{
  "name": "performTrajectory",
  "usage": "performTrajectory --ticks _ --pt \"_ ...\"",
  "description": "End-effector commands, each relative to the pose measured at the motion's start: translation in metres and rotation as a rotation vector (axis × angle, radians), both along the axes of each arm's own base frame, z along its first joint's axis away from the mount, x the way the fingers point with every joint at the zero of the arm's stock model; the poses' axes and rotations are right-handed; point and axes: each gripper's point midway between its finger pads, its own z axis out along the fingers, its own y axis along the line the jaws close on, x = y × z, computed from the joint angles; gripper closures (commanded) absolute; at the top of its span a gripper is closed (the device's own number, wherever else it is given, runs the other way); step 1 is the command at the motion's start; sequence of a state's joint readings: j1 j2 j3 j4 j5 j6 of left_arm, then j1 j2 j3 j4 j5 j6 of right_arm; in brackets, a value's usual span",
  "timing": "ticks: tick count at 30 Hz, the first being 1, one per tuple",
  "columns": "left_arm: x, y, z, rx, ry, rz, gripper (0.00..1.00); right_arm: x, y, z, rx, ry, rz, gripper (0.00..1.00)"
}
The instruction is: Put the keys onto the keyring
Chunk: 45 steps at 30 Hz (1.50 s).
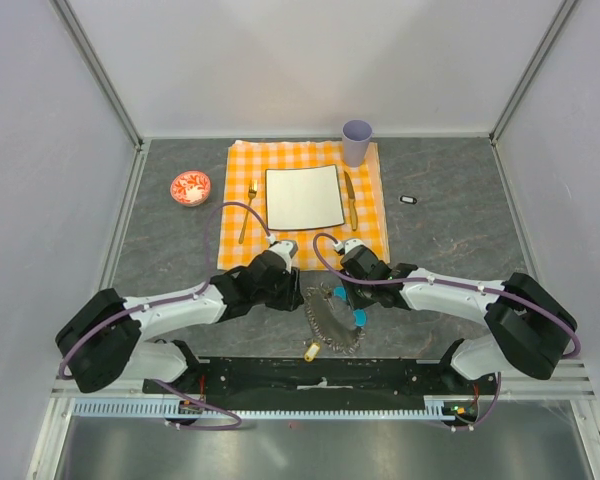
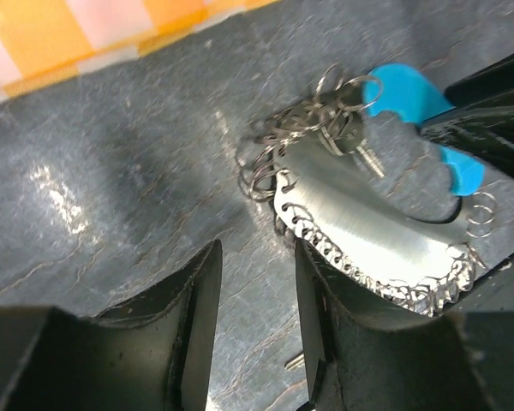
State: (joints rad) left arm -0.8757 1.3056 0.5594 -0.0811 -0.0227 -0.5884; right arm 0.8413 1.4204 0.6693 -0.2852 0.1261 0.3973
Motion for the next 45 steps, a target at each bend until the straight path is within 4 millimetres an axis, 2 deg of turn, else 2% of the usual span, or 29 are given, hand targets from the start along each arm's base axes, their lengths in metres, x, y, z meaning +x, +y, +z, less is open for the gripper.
performTrajectory --ticks 1,8,15,25,33,34,36,37,45 --pt "0.019 -0.015 0.027 -0.062 -0.168 -0.064 0.53 0.0 -0.009 -0.006 -0.039 0.009 -0.016 0.78" --pt "0.046 -0.009 0.023 0.082 -0.29 -0.091 0.54 -0.002 -0.008 -0.006 -0.025 0.015 -0.009 0.78" --pt "0.05 -0.022 0.014 0.095 -0.31 -0.198 0.57 -0.002 -0.004 -0.005 -0.006 0.018 0.002 0.78" --pt "0.029 -0.04 0.003 0.045 -0.273 -0.405 0.6 -0.003 -0.002 -0.001 0.008 0.014 0.01 0.77" --pt "0.026 -0.049 0.003 0.024 -0.253 -0.442 0.68 -0.002 -0.001 -0.001 0.01 0.011 0.008 0.78" --pt "0.026 -0.049 0.002 0.022 -0.251 -0.446 0.74 -0.003 -0.002 -0.002 0.008 0.013 0.008 0.78" --pt "0.025 -0.05 0.003 0.02 -0.252 -0.448 0.74 -0.002 -0.002 -0.003 0.009 0.012 0.006 0.78" --pt "0.025 -0.05 0.003 0.018 -0.252 -0.45 0.79 -0.003 -0.002 -0.003 0.009 0.014 0.008 0.78" --pt "0.015 -0.042 0.017 -0.028 -0.243 -0.399 0.83 -0.003 -0.001 -0.001 0.02 0.01 0.006 0.78"
